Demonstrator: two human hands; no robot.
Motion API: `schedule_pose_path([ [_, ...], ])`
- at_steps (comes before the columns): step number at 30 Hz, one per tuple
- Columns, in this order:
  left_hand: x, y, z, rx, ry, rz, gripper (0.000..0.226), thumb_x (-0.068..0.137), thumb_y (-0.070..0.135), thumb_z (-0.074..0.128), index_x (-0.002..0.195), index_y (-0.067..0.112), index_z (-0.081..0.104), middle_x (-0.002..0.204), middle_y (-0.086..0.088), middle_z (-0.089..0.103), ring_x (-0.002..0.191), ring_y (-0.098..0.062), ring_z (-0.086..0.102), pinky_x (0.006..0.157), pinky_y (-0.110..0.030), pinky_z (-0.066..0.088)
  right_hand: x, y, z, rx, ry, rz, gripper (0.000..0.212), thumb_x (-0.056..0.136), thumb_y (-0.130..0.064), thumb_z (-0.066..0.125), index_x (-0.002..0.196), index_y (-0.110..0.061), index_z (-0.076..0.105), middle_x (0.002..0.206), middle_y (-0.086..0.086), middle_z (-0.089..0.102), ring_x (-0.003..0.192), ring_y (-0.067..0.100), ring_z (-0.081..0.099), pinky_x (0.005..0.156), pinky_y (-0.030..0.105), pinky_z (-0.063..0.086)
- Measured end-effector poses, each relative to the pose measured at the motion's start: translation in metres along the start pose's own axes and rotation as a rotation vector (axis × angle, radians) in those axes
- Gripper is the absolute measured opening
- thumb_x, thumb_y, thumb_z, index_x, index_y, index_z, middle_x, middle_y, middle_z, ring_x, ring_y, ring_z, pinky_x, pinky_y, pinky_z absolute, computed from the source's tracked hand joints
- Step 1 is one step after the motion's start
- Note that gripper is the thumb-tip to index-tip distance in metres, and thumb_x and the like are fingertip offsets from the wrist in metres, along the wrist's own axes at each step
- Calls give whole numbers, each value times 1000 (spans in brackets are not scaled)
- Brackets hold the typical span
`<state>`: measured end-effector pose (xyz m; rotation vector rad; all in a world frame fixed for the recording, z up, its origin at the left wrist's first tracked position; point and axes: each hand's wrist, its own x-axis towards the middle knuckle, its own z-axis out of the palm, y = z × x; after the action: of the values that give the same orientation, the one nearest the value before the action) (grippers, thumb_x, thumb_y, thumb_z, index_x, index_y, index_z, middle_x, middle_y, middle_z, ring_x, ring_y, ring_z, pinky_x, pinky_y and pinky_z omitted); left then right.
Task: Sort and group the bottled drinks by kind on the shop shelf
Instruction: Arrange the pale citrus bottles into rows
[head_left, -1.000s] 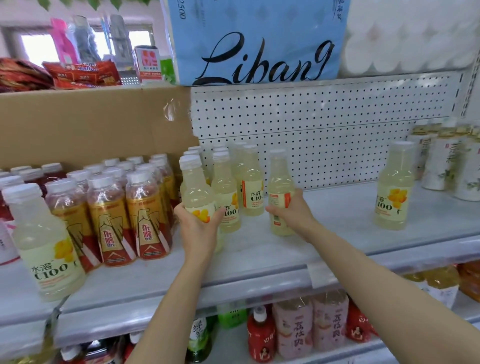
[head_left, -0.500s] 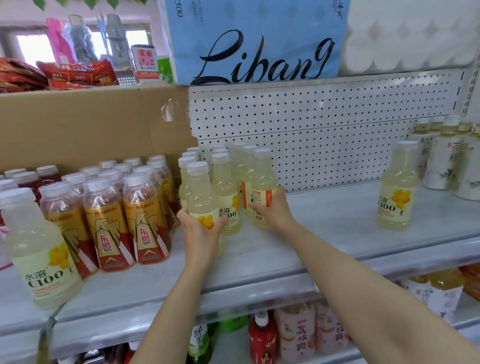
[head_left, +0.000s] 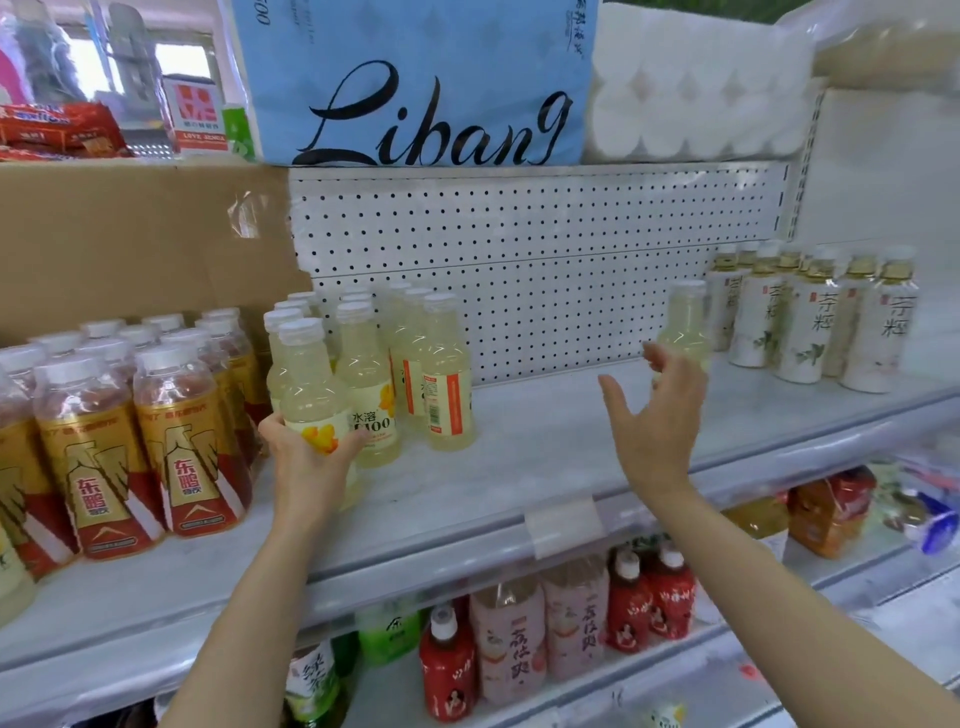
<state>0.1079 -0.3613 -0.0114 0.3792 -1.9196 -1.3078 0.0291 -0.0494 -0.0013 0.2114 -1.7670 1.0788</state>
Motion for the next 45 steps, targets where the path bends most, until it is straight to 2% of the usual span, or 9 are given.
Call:
schedule_pose_path([
  [3,0,0,0,7,-7,-8,81,84,23,80,139,7,22,134,-13,49,109,-21,50,85,-35,44,17,41,-27,-110,71,209,80,77,-31,82,138,-2,39,135,17,42,124,31,36,106,41,33],
  [10,-2,3,-1,33,-15,-8,81,85,24,80,139,8,21,132,-11,49,111,-22,50,88,-37,44,40,89,-21,25,-375,456,115,75,-33,85,156,-14,6,157,12,23,144,29,25,116,47,28],
  [14,-2,4,-5,88,7,-4,83,83,22,81,139,5,23,125,-7,47,109,-21,48,89,-38,45,61,97,-18,137,-401,565,113,77,-30,84,155,-16,4,144,13,46,126,33,50,104,47,44],
  [24,3,-2,-21,209,153,-37,92,70,37,89,138,6,36,133,-10,46,122,-27,48,104,-47,46,43,61,9,148,-576,553,69,83,-46,75,129,-9,39,119,7,57,111,33,58,88,46,50],
  [29,-35,35,-11,140,420,308,65,85,25,78,137,7,43,132,-5,45,120,-16,42,104,-29,39,-6,0,43,316,-783,458,58,81,-41,78,121,-16,44,106,1,63,96,20,65,83,44,56],
  [33,-42,57,7,29,109,359,54,91,29,72,135,11,48,124,2,51,112,-10,52,100,-26,46,-43,-50,75,466,-893,359,60,76,-44,81,122,-23,49,110,-5,68,101,14,68,81,31,57],
  [37,-38,65,18,-66,-152,290,75,86,37,75,147,20,37,140,10,47,125,-5,50,105,-25,43,-70,-87,100,632,-983,299,73,74,-48,82,135,-31,47,123,-7,67,113,13,65,95,41,54],
  [41,-31,66,17,2,-202,282,91,89,37,73,159,25,15,149,21,28,136,8,27,110,-16,26,-81,-111,102,659,-1051,258,82,81,-34,74,148,-27,28,140,-3,55,127,14,55,108,41,46],
  [45,-29,56,7,-31,-176,304,83,96,36,65,159,30,11,144,43,15,127,34,16,104,4,18,-58,-104,81,704,-1198,208,72,82,-39,78,142,-29,42,141,-9,53,128,8,53,105,30,47],
])
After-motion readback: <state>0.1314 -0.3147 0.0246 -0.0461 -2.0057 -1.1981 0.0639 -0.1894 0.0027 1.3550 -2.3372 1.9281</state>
